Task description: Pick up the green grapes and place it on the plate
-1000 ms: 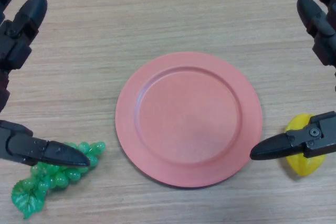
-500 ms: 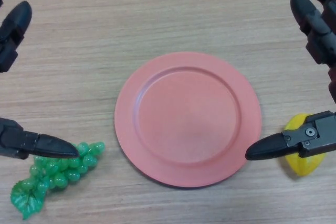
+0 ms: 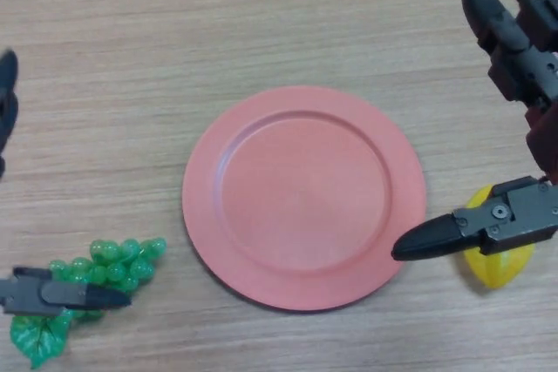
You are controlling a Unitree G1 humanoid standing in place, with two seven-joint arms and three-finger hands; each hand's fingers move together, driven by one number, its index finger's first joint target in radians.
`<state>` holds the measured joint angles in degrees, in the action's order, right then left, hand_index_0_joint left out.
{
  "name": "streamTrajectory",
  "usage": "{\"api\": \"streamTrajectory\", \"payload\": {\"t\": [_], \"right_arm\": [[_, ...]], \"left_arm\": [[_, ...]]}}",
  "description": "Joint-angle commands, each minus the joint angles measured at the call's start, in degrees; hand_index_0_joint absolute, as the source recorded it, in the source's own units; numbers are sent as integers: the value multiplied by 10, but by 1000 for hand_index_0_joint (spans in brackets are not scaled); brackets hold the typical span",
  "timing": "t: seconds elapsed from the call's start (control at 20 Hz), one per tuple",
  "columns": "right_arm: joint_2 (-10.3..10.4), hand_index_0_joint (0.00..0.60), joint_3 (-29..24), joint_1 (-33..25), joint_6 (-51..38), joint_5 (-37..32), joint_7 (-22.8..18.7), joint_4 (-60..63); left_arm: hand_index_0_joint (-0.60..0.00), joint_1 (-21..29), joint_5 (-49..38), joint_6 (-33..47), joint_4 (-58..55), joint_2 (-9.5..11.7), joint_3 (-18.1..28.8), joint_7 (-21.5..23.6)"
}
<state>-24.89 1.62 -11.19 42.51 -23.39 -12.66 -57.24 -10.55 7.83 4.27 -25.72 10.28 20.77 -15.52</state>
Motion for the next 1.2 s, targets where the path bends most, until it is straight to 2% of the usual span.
{"api": "streamTrajectory", "payload": {"t": [0.05, 0.2, 0.35, 0.55, 0.6, 0.65, 0.7, 0.75, 0.8, 0.85, 0.9, 1.0, 1.2], "right_arm": [[-2, 0, -32, -23, -48, 32, 8, -28], [3, 0, -23, -20, -52, 45, 10, -28], [9, 0, -16, -23, -50, 55, 12, -28], [-4, 0, -17, -23, -55, 40, -1, -28], [-5, 0, -17, -23, -55, 39, -2, -28], [-6, 0, -17, -22, -57, 36, -4, -28], [-9, 0, -18, -22, -58, 32, -7, -28], [-18, 0, -20, -20, -63, 19, -17, -28], [-29, 0, -23, -18, -70, 5, -26, -28], [-40, 0, -26, -14, -79, -10, -36, -28], [-44, 0, -28, -12, -81, -14, -39, -28], [-54, 0, -28, -5, -89, -22, -47, -28], [-63, 0, -28, -8, -88, -34, -58, -28]], "left_arm": [[0, -15, 32, 109, 26, 17, 20, 34], [0, -27, 82, 145, 85, 23, 14, 38], [0, -26, 140, 125, 119, 31, 1, 43], [0, -32, 170, 91, 125, 36, -20, 30], [-49, -31, 169, 88, 125, 36, -20, 30], [-200, -29, 164, 79, 122, 34, -20, 32], [-300, -29, 160, 72, 120, 33, -20, 34], [-449, -29, 176, 71, 126, 37, -22, 46], [-548, -30, 241, 99, 156, 52, -24, 80], [-600, -27, 340, 134, 202, 72, -20, 135], [-600, -28, 358, 138, 210, 78, -17, 142], [-600, -36, 361, 148, 210, 83, -14, 118], [-600, -39, 251, 96, 143, 55, -3, 12]]}}
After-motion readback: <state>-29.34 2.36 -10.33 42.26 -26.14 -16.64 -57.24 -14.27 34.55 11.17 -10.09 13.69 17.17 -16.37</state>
